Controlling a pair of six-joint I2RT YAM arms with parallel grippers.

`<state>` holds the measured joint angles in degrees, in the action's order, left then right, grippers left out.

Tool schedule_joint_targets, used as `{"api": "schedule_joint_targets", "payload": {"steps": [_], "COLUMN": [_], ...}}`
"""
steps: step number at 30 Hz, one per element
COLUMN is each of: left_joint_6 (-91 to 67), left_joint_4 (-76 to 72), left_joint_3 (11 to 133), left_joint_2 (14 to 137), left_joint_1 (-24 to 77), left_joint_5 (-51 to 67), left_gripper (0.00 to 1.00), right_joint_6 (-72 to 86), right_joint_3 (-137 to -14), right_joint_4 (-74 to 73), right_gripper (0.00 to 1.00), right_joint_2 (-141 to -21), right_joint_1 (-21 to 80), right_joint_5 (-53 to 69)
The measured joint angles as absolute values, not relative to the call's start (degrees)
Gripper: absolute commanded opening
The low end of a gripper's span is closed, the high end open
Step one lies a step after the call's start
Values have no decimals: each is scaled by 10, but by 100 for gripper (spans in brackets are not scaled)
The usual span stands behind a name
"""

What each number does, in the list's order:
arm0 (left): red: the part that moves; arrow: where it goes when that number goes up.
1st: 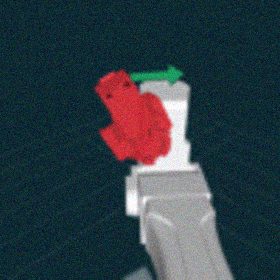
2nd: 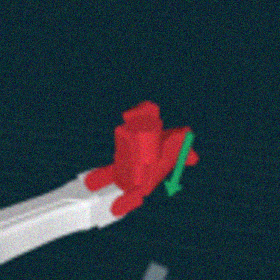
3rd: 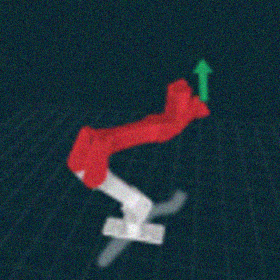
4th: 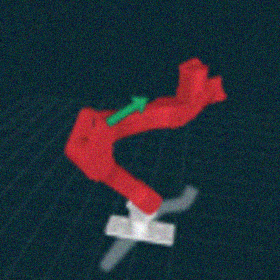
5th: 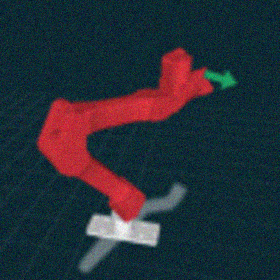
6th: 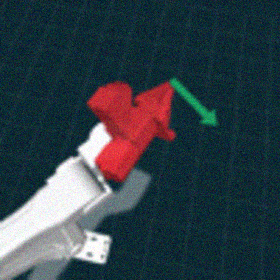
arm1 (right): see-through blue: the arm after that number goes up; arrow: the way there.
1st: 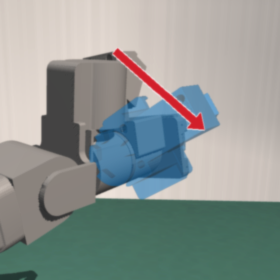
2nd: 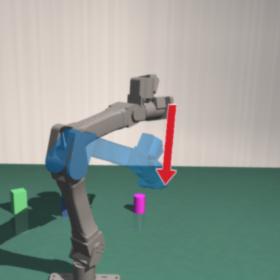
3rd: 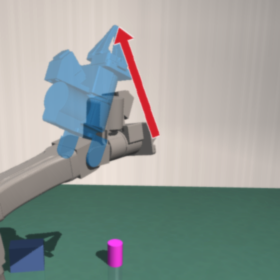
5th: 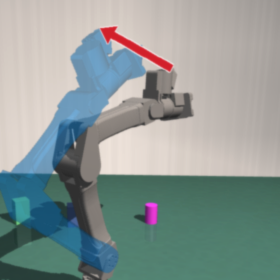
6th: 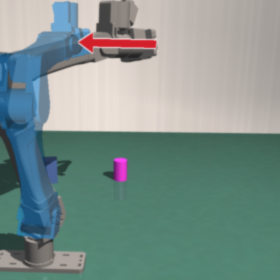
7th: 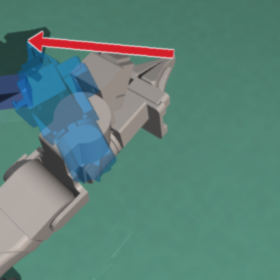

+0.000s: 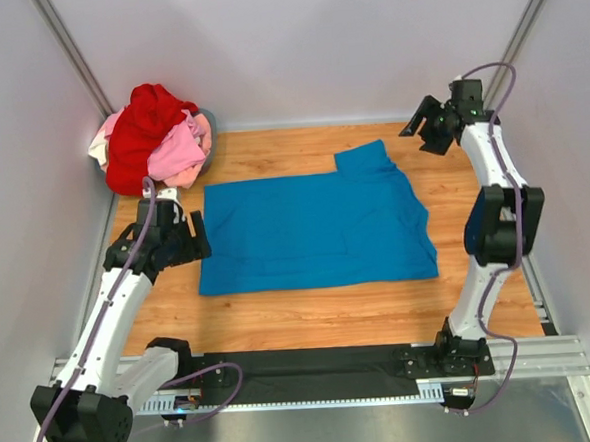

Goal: Fold and stack the t-shirts
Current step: Fold the tshirt

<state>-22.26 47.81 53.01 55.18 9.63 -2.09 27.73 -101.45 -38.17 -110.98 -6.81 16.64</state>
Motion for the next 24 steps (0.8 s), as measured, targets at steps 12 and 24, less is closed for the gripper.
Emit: {"api": "schedule_joint_targets", "payload": {"steps": [12,24], "left_joint_6": [-192,-191], "left_joint_4": [474,474], "left_joint_3": [513,513], "left_joint_2": [569,571], "left_joint_1": [96,96], "left_joint_5": [15,12], "left_gripper": [80,80], "right_joint_6": [261,263], "right_joint_3": [-1410,-1404], "right_joint_4": [-367,-317], "right_gripper": [74,44], "right_joint_2": [-1470,-1541], "right_joint_1": [-46,1], "right_joint_5": [208,190]}}
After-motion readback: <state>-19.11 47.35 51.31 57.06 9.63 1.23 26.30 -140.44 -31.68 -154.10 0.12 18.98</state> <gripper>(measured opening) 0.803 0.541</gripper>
